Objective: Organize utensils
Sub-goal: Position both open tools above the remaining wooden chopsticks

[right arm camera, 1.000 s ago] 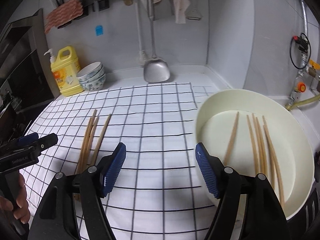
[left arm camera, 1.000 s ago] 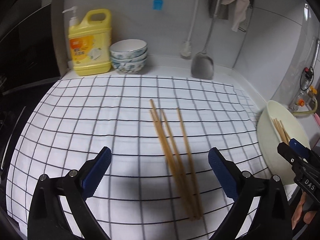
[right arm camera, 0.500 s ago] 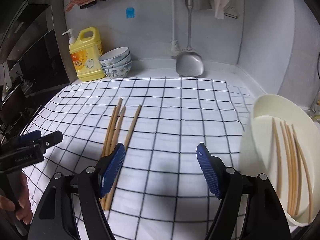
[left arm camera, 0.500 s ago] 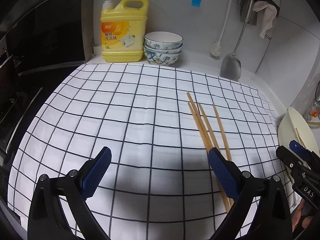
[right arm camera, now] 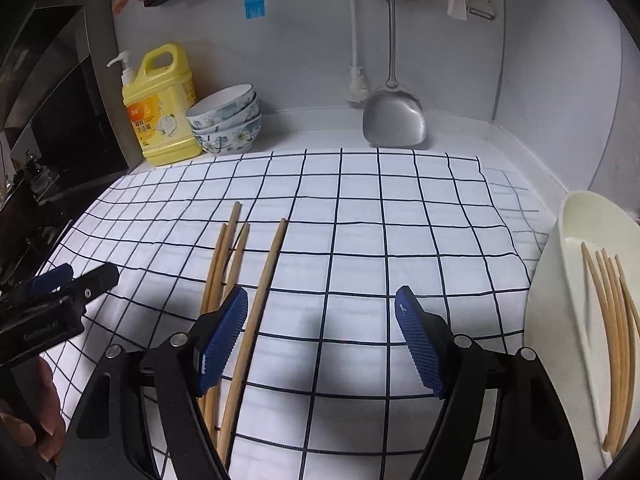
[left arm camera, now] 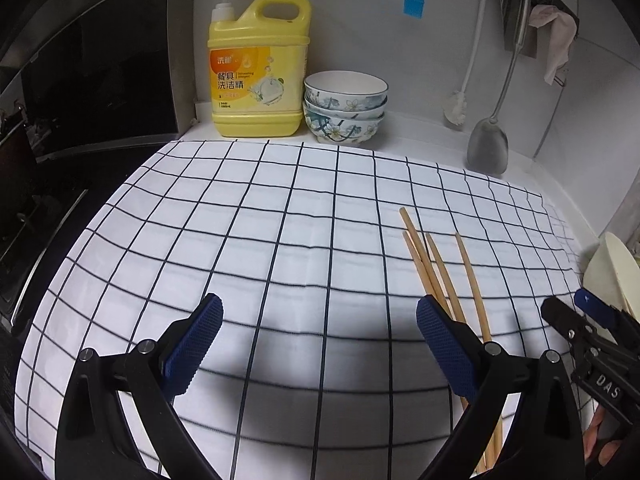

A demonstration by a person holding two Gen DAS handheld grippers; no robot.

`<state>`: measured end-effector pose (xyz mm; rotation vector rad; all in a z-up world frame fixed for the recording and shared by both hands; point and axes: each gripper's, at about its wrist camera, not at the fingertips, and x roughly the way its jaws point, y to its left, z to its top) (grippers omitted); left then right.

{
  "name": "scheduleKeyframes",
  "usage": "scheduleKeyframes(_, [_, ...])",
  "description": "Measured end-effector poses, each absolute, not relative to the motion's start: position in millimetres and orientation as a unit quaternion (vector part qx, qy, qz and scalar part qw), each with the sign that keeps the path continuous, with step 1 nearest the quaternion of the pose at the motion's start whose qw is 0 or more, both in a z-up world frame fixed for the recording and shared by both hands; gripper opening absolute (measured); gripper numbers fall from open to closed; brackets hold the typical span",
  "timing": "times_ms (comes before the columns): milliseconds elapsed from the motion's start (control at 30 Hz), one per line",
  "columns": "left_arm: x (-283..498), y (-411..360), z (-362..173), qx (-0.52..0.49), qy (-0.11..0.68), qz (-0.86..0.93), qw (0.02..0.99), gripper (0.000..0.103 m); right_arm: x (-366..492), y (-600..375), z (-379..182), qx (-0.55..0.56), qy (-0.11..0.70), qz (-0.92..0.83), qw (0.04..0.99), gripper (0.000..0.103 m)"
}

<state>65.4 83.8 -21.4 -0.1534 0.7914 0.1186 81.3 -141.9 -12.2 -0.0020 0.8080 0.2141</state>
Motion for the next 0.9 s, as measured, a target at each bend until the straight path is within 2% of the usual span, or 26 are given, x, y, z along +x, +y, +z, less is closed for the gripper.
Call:
scheduleKeyframes(367, [78.9, 81.1, -42.5, -0.066, 0.395, 0.044, 0.915, 0.097, 79.4, -128.8, -31.7, -0.027, 0.425, 0.116, 0.897, 0.073])
scheduleKeyframes(533, [85.3, 85.4, -56.5, -0.101, 0.424, 0.016, 0.900, 0.097, 76.3, -119.5, -37.7, -0.051, 0.433, 0.120, 0.892, 0.073])
scheduleKeyframes(900, [83.3, 74.7, -57.3, -0.073, 0.423, 0.013, 0.903, 0.097, 69.1, -105.4, -47.2, -0.095, 0.450, 0.125, 0.879, 0.073])
